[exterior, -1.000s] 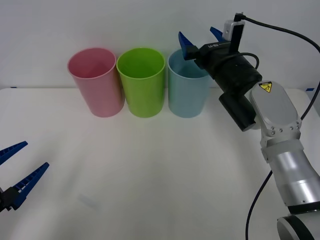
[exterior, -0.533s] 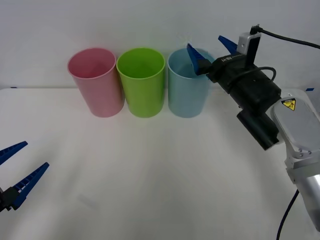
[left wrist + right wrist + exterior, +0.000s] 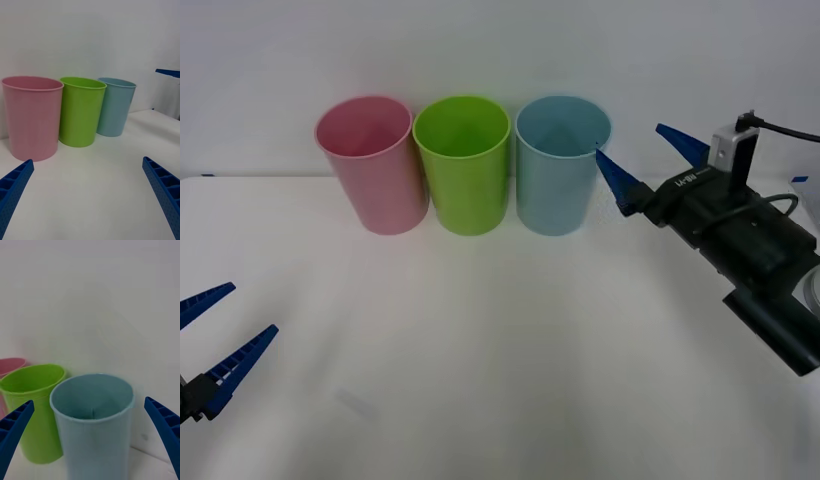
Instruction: Grasp the object on the table and drop it into the matching bin: aluminum can to the light blue bin, PET bottle to the pink bin.
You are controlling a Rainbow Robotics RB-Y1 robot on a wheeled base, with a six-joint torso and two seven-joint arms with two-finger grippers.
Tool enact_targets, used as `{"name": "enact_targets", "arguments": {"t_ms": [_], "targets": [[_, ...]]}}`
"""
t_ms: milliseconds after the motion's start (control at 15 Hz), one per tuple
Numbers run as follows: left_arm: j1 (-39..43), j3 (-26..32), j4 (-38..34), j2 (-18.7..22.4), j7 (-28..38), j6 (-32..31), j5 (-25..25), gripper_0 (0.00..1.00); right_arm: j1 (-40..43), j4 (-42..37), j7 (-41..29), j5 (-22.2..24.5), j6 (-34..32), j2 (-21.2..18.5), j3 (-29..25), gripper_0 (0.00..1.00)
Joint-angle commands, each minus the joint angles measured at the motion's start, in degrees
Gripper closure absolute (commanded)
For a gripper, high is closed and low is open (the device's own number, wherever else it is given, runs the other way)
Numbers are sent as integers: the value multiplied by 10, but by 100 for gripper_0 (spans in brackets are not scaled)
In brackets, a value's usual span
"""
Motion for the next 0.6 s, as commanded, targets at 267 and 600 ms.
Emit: {"name": "enact_targets", "arguments": {"t_ms": [267,600], "targets": [[0,0,0,0,0,0,0,0,94,-25,56,-17,-128,6,-93,0],[0,0,0,0,0,0,0,0,165,-25,152,-44,-236,32,-176,0]]}}
